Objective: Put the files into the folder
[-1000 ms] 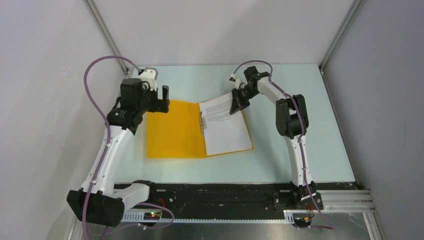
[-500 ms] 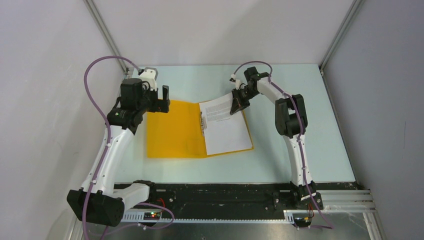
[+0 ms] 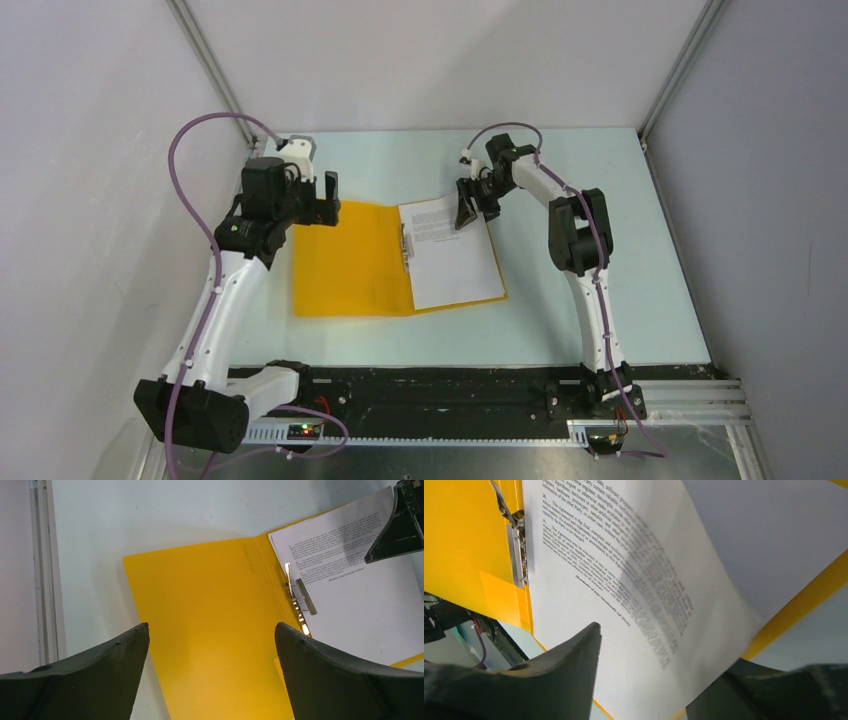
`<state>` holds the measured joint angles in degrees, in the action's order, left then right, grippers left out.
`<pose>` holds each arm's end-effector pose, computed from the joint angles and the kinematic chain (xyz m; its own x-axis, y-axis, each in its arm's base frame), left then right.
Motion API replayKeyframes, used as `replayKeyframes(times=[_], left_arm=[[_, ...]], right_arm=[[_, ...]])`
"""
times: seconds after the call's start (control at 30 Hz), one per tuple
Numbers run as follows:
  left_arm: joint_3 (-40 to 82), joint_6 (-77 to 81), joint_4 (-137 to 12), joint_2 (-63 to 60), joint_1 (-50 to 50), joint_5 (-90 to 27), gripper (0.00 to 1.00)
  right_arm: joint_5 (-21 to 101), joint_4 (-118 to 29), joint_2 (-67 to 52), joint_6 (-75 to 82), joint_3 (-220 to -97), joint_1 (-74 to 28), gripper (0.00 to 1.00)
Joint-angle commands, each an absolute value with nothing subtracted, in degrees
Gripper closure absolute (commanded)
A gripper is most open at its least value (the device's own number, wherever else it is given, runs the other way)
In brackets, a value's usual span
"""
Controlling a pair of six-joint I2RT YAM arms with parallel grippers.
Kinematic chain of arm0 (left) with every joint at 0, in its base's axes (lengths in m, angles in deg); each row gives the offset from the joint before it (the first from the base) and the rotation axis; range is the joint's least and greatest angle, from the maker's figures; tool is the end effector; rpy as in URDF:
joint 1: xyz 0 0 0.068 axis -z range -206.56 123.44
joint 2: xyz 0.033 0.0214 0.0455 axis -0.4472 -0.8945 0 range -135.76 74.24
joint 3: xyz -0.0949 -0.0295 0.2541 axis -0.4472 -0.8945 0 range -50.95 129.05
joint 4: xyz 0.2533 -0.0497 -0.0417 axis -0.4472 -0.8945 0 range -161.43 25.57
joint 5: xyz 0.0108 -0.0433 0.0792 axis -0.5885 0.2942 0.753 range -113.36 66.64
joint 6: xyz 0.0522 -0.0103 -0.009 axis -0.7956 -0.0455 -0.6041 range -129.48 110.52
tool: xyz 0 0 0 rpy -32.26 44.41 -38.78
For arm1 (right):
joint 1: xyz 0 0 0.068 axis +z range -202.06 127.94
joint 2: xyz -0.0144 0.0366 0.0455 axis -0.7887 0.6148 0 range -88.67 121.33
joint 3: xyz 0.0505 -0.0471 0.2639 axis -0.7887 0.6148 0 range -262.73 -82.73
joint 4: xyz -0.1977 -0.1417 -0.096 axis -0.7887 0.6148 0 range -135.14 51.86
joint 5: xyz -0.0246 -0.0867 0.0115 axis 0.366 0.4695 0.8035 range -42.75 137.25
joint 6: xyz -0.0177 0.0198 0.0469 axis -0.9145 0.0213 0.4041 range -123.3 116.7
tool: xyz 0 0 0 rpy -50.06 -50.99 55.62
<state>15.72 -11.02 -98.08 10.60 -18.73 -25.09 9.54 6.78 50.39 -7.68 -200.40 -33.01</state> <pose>0.2362 -0.0336 0.3672 -0.5000 0.0959 -0.8607 0.1755 0.9844 0.0078 0.4643 0.1834 0.1552 -0.8703 -0.3645 -0.3312 -0.4923 0.6645 0.5622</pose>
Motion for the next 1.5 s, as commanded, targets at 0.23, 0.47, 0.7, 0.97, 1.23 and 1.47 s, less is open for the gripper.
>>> replayKeyframes(times=[0.23, 0.47, 0.7, 0.97, 1.23, 1.47], left_arm=[[14.16, -9.13, -97.25, 11.82, -19.2, -26.61, 0.0], [12.63, -4.65, -97.09, 12.58, -19.11, -27.91, 0.0], [9.7, -0.34, -95.16, 10.49, -18.23, -31.07, 0.0], [6.01, 2.83, -85.23, 2.35, -14.81, -40.06, 0.04], [10.94, 3.49, -77.75, -12.38, -12.18, -43.78, 0.04], [15.1, 3.0, -67.65, -25.41, -12.23, -53.62, 0.06]], right_arm=[[17.73, 7.26, 41.9, -7.14, -200.75, -33.39, 0.03], [23.53, 7.24, 36.76, -8.08, -199.15, -34.37, 0.01], [22.16, 7.41, 30.42, -11.96, -196.92, -35.63, 0.04], [11.23, 7.4, 32.73, -9.55, -192.18, -32.93, 0.94], [5.05, 7.45, 39.24, -8.38, -191.43, -31.43, 1.0], [2.85, 7.53, 45.63, -8.12, -194.09, -31.15, 1.0]])
